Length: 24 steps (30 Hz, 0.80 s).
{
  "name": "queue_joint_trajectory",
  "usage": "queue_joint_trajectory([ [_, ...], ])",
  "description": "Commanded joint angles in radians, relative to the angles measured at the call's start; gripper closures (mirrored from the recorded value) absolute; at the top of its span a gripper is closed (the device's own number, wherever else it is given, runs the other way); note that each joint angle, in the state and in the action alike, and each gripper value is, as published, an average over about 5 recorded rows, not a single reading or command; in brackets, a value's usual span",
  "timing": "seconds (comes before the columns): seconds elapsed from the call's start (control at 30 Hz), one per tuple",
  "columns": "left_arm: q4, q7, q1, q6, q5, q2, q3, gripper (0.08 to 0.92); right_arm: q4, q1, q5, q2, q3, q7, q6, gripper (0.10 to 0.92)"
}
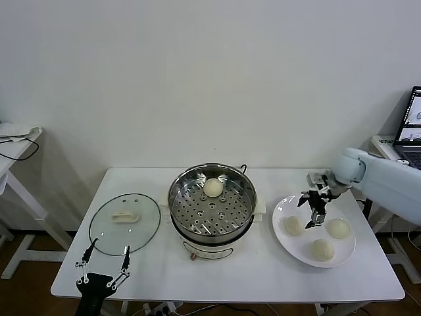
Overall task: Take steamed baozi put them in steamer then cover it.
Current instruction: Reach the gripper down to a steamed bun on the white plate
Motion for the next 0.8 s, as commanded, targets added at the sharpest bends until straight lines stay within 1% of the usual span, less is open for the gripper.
queue_joint_trajectory([
  [0.03, 0.002, 0.000, 0.002, 0.002, -0.002, 0.001, 0.003, 0.177, -0.018, -0.123, -0.020, 0.005, 0.065, 0.082, -0.029, 0.203],
  [0.43, 0.008, 0.000, 0.002, -0.003, -0.002, -0.001, 0.004, 0.177, -0.029, -0.148, -0.031, 0.032, 0.094, 0.109, -0.036, 0.208],
  [0.53, 0.010, 0.000, 0.002, -0.005, -0.002, -0.002, 0.004, 0.177, -0.025, -0.145, -0.032, 0.034, 0.091, 0.110, -0.038, 0.255],
  [0.7, 0.011, 0.000, 0.003, -0.007, -0.003, -0.003, 0.002, 0.177, -0.017, -0.134, -0.038, 0.032, 0.091, 0.105, -0.041, 0.365],
  [0.8, 0.009, 0.000, 0.004, -0.009, -0.004, -0.003, 0.000, 0.177, -0.004, -0.109, -0.036, 0.023, 0.084, 0.099, -0.043, 0.405],
])
